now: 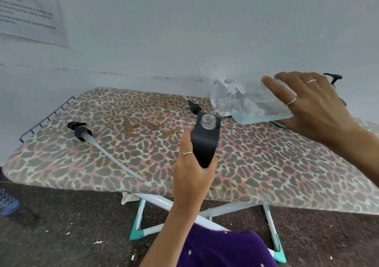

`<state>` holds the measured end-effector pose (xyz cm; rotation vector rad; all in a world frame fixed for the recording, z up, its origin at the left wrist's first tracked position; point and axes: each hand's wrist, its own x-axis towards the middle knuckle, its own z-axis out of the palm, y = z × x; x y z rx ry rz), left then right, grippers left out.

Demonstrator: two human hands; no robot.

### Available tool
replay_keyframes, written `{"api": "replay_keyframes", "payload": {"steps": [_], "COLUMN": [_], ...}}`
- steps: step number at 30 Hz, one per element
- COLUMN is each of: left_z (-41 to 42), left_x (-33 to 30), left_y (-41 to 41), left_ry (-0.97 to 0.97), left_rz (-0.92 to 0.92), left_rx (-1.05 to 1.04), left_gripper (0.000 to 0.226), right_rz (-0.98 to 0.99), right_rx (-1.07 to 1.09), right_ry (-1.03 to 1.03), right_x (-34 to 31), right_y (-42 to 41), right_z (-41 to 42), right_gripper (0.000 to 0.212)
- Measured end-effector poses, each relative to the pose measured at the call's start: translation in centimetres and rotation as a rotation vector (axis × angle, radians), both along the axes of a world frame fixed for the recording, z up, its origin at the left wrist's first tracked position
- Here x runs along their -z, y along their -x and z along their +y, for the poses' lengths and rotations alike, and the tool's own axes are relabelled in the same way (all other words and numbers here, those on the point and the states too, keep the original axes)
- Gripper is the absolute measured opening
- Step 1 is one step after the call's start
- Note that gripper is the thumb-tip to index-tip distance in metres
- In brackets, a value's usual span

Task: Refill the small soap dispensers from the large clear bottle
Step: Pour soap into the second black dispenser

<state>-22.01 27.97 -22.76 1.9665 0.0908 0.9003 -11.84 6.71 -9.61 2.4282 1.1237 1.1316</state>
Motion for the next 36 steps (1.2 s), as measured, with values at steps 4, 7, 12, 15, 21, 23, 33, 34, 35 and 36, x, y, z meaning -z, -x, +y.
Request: {"api": "replay_keyframes", "payload": {"steps": [4, 7, 12, 15, 21, 23, 33, 34, 35, 36], "left_z": [0.06, 0.07, 0.05, 0.03, 0.04, 0.05, 0.13, 0.14, 0.13, 0.09], "left_x": [0.15, 0.18, 0.09, 0.0, 0.01, -0.03, 0.09, 0.07, 0.05, 0.02], "left_y": [-0.02, 0.04, 0.05, 0.07, 0.08, 0.09, -0.02, 0.01, 0.02, 0.03], "left_ry": [-0.022, -0.023, -0.029, -0.023, -0.016, -0.013, -0.018, -0.013, -0.008, -0.005], "left_rz": [0.001, 0.004, 0.003, -0.002, -0.006, -0.001, -0.006, -0.008, -0.009, -0.01], "left_rx": [-0.007, -0.001, -0.011, -0.001, 0.008, 0.006, 0.015, 0.016, 0.018, 0.018], "left_gripper": [0.074, 0.075, 0.075, 0.074, 0.073, 0.073, 0.072, 0.072, 0.072, 0.072], "right_rz": [0.005, 0.01, 0.001, 0.0, 0.003, 0.004, -0.011, -0.014, -0.018, -0.02], "right_rx": [0.001, 0.002, -0.003, -0.007, 0.007, 0.01, -0.007, -0.007, -0.007, -0.006], "right_ry": [0.0, 0.006, 0.005, 0.009, 0.019, 0.021, 0.013, 0.013, 0.014, 0.015], "right_x": [-0.15, -0.17, -0.2, -0.25, -0.37, -0.36, -0.34, -0.32, -0.32, -0.29], "right_y": [-0.07, -0.12, -0.13, -0.18, -0.23, -0.25, -0.32, -0.31, -0.3, -0.28], "right_z": [0.0, -0.02, -0.03, -0.02, -0.09, -0.13, -0.23, -0.24, -0.25, -0.25], "right_gripper": [0.084, 0.085, 0.084, 0.083, 0.089, 0.09, 0.087, 0.087, 0.087, 0.087]}}
